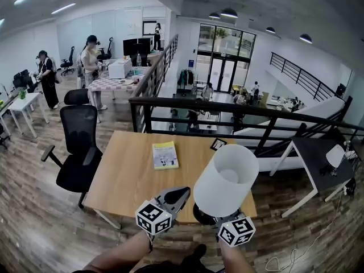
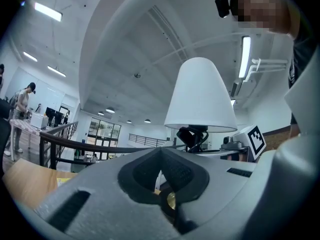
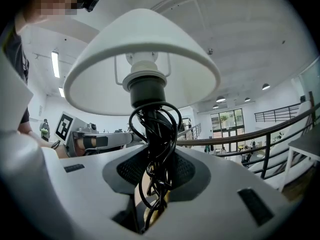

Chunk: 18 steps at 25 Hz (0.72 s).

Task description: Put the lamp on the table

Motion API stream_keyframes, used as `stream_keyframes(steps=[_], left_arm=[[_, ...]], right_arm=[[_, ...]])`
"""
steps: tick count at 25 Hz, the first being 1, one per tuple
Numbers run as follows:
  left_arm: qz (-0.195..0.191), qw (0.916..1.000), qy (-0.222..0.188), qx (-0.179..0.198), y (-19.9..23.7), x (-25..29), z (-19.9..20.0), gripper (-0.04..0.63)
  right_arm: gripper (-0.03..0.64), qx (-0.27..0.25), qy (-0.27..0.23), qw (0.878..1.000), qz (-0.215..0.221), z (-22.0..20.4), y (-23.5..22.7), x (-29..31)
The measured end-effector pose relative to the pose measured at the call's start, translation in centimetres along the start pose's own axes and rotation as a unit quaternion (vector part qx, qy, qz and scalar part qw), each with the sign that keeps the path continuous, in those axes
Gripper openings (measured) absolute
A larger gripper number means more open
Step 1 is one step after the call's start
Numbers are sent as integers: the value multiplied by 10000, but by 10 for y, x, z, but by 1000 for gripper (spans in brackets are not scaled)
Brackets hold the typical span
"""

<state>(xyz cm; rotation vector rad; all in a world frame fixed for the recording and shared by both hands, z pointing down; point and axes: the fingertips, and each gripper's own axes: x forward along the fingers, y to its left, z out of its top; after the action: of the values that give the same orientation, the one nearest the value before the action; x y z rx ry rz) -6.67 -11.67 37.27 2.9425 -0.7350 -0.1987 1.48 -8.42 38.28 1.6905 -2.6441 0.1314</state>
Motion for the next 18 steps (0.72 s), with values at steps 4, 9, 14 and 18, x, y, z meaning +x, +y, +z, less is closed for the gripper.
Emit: stream_keyframes(steps=[4, 9, 14, 18], left_arm=[[56, 10000, -15, -70, 15, 22, -5, 8], [75, 10000, -22, 23, 26, 56, -5, 8], [191, 9998, -57, 98, 49, 95, -7, 8], [354, 9992, -96, 162, 69, 128, -12, 8]], right_arm=[[115, 43, -6, 10000, 41, 1, -24, 15], [115, 53, 9, 9999, 123, 7, -56, 35], [115, 55, 9, 9997, 230, 10, -95, 61], [115, 65, -23, 9994, 346, 9, -131, 79]])
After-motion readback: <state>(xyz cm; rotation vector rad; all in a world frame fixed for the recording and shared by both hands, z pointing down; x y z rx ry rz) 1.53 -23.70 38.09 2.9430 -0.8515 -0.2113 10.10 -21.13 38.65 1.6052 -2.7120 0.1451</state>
